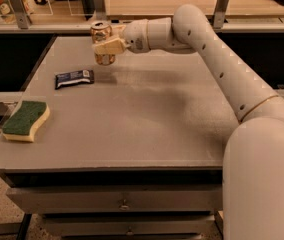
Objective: Move orange can near rxbar blueberry
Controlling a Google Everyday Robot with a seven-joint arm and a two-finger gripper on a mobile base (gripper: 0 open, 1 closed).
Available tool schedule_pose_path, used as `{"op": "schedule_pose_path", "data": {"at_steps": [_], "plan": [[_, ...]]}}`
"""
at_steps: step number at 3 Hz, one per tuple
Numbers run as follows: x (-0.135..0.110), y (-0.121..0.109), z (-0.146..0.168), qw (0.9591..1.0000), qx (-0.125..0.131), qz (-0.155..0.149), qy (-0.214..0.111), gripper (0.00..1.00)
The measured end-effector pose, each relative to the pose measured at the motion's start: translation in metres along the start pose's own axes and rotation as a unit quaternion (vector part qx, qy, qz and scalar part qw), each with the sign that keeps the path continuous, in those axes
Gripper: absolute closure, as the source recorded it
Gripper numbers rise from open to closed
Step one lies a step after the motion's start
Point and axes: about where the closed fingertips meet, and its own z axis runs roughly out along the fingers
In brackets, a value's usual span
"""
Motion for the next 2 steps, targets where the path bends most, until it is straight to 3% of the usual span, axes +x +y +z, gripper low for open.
{"op": "schedule_pose_path", "data": {"at_steps": [1, 2], "plan": [[0.0097, 0.0143, 0.0024, 0.9999, -0.008, 0.009, -0.001, 0.84], [0.0161, 0.0238, 0.0034, 0.9999, -0.013, 0.01, -0.001, 0.61]]}}
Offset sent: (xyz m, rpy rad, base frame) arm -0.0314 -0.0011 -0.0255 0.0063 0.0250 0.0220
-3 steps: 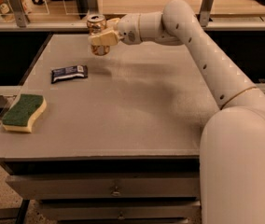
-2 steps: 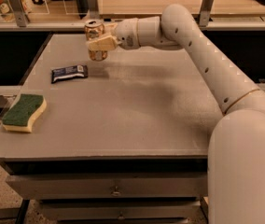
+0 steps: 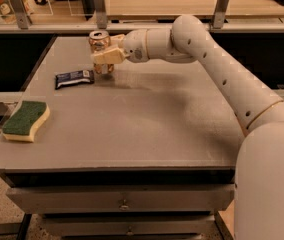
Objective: Move orange can near rxbar blueberry
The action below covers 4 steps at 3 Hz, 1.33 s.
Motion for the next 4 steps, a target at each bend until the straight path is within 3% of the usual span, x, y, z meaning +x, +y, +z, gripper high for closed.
{"op": "schedule_pose_path", "data": {"at_steps": [2, 3, 4], "plan": [[0.0079, 0.01, 0.0029, 0.9999, -0.009, -0.003, -0.007, 0.14], [0.0085, 0.0125, 0.0052, 0.9999, -0.013, -0.007, -0.009, 0.0], [0.0109, 0.0086, 0.0005, 0.9999, -0.002, -0.014, 0.01, 0.0]]}}
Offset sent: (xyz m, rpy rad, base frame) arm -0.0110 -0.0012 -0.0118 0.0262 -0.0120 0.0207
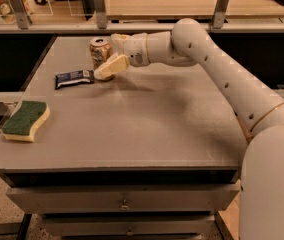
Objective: Move orange can near rxbar blueberry
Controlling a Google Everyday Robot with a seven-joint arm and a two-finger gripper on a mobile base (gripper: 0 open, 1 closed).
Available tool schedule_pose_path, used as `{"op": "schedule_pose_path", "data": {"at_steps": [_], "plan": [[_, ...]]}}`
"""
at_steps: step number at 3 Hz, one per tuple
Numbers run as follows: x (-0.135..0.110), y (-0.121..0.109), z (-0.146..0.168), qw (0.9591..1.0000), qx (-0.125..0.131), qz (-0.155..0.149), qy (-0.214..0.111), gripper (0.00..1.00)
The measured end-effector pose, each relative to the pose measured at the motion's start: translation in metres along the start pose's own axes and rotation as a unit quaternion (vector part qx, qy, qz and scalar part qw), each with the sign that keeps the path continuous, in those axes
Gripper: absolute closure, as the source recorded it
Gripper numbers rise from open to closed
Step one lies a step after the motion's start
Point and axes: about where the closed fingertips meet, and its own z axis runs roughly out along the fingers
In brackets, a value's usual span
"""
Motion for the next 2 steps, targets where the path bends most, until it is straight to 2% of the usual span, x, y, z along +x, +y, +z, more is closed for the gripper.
{"op": "schedule_pose_path", "data": {"at_steps": [1, 2], "plan": [[0.004, -0.013, -0.024, 0.999, 0.034, -0.009, 0.029, 0.0], [0.01, -0.025, -0.052, 0.9975, 0.056, -0.009, 0.042, 0.0]]}}
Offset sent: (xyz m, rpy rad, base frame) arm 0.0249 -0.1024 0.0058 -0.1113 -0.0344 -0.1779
